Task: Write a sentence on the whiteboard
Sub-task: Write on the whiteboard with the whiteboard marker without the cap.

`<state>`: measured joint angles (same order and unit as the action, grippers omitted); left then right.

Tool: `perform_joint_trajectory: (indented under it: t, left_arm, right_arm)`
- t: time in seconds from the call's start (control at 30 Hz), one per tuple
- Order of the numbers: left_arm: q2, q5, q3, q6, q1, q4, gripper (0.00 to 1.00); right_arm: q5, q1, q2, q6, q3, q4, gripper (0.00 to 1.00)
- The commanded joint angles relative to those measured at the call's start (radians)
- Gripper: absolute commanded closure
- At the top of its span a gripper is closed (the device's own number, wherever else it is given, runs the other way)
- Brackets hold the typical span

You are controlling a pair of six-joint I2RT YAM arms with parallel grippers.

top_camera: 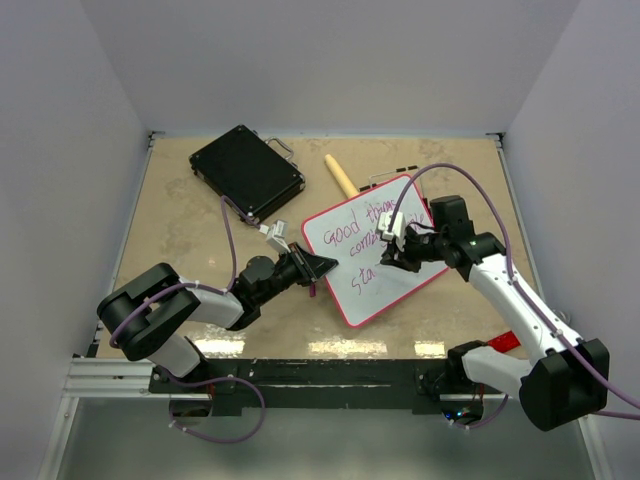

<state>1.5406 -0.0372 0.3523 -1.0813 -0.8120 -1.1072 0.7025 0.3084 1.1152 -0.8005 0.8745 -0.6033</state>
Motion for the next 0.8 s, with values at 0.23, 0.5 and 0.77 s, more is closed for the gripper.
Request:
perform_joint_trajectory:
  t: [0.23,0.5,0.77]
  left_arm:
    - [-0.030,-0.006,0.001,0.049,0.002,-0.125,1.00]
    - [-0.030,-0.007,0.004,0.049,0.002,-0.128,1.00]
    - [-0.016,-0.010,0.005,0.047,0.000,-0.141,1.00]
  right_arm:
    - [0.034,-0.005,-0.018,0.009,-0.008,0.039,1.00]
    - [0.005,-0.008,-0.008,0.015,-0.017,0.059,1.00]
    - [0.017,-0.002,0.011,0.024,-0.016,0.065,1.00]
